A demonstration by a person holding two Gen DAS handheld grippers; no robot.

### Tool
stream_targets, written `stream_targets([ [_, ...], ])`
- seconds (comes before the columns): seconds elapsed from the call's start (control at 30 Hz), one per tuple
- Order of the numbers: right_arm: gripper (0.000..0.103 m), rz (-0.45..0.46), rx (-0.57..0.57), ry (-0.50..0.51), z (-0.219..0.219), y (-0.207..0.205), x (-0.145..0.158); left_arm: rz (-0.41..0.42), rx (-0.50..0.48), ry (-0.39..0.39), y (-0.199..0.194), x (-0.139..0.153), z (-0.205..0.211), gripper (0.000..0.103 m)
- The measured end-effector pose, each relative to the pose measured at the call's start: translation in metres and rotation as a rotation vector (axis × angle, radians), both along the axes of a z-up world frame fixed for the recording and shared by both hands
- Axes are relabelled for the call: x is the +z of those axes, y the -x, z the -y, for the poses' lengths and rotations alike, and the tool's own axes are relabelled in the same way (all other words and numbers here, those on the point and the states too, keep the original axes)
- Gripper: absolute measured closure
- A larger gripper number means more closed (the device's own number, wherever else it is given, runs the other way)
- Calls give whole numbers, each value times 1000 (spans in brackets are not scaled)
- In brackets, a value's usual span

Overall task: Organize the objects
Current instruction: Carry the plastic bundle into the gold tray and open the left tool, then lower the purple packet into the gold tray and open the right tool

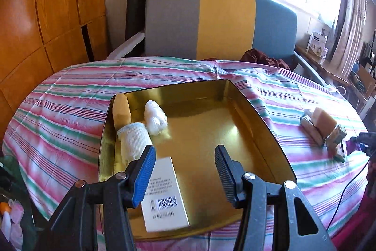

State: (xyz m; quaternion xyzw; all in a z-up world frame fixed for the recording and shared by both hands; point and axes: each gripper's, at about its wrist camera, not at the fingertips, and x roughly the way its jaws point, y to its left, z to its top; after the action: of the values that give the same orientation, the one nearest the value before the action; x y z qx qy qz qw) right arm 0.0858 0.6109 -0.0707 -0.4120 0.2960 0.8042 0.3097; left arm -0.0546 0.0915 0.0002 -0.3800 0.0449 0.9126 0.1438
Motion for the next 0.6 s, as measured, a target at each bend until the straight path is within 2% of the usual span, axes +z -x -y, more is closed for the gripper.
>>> stream_targets([
  [0.13,70,-15,-11,0,0,-3,2,-15,-13,1,-14,1,-1,50],
  [0.6,70,-147,-40,32,-3,-15,15,31,-17,-24,-21,-12,7,50],
])
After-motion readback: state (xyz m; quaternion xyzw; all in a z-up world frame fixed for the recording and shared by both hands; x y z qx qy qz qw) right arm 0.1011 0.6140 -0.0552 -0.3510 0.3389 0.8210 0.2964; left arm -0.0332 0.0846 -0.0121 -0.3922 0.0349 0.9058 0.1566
